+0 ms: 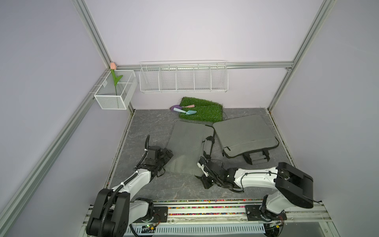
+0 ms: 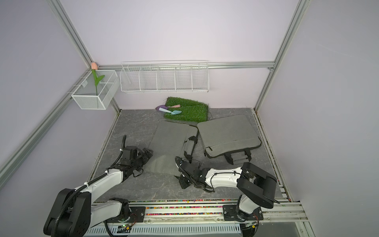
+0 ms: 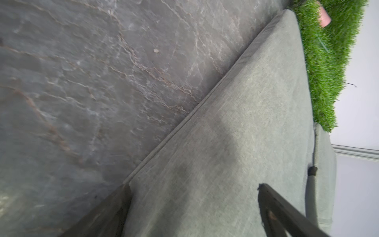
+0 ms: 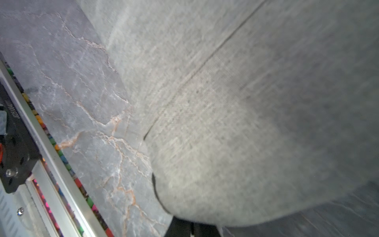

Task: Put the mouse into the laptop bag
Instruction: Zip the zipper on the zippered laptop bag.

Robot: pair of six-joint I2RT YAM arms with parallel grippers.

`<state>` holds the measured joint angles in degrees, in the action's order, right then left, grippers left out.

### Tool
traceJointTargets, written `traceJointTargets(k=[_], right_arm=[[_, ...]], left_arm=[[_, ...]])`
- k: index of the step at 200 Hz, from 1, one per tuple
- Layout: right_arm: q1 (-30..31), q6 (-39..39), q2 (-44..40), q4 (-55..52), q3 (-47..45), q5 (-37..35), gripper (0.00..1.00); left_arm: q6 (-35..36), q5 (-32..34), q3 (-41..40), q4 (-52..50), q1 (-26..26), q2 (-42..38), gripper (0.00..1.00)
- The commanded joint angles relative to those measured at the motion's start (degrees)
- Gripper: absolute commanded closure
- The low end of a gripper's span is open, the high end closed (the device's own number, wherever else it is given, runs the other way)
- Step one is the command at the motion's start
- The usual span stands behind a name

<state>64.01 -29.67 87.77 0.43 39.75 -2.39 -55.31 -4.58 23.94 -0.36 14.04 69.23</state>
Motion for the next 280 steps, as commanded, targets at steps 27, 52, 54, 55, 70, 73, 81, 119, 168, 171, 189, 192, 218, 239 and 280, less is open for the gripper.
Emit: traceJointTargets(k=[27,52,54,55,70,73,81,119,168,171,189,192,218,239,280], right_arm=[[-0.5,2.3,-5.9,-0.4,-0.9,0.2,0.94],[-1.4,2.1,-7.0,0.1,-2.3,-0.5,0.94],[-1.6,2.0,-7.1,0.5,-2.6,-0.3,0.94],[-1.7,2.0,-7.2,0.7,-2.7,-0.2,0.94],[-4.2,1.8,-7.3,3.7,-4.2,3.6,0.94],[-4.7,1.8,-7.3,4.1,-4.3,4.3,0.94],[-5.6,1.7,-7.1,4.7,-4.4,5.5,0.94],[-7.1,2.3,-7.3,4.7,-4.4,6.6,0.94],[-8.6,2.6,-10.3,6.0,-7.6,6.4,0.94],[-8.7,2.6,-10.4,6.0,-7.7,6.4,0.94],[-8.8,2.3,-10.7,7.0,-8.7,6.6,0.94],[-8.8,2.2,-10.8,7.2,-9.0,6.7,0.94],[-8.9,1.9,-11.8,9.0,-10.5,6.7,0.94],[-8.6,1.7,-12.8,10.9,-11.1,8.3,0.94],[-2.4,6.4,-13.1,1.6,-6.5,-1.8,0.94]], left_arm=[[-2.2,-4.2,2.8,-0.9,1.0,6.0,0.05],[-1.2,-4.3,5.8,-7.1,1.1,3.0,0.06],[-1.1,-4.1,6.1,-7.9,1.0,2.4,0.06],[-1.1,-4.0,6.3,-8.5,1.1,2.1,0.06],[-0.5,-1.5,8.5,-15.6,1.1,-2.7,0.06],[-0.5,-1.0,8.9,-17.2,1.1,-3.7,0.06],[-0.3,0.5,10.0,-21.5,1.2,-6.2,0.07],[1.7,-0.6,11.6,-29.1,5.1,-16.9,0.21],[-2.8,0.1,15.8,-14.9,28.6,-7.3,0.49],[-2.9,0.0,16.2,-13.8,29.7,-5.8,0.52],[-2.7,-3.0,18.9,-7.4,33.2,3.3,0.63],[-2.9,-3.2,19.2,-6.7,33.5,4.8,0.64],[-4.3,-7.8,19.3,3.1,33.8,16.0,0.68],[-5.6,-11.8,20.3,9.8,33.8,24.1,0.70],[-6.0,-11.1,25.8,13.2,33.8,37.9,0.74]])
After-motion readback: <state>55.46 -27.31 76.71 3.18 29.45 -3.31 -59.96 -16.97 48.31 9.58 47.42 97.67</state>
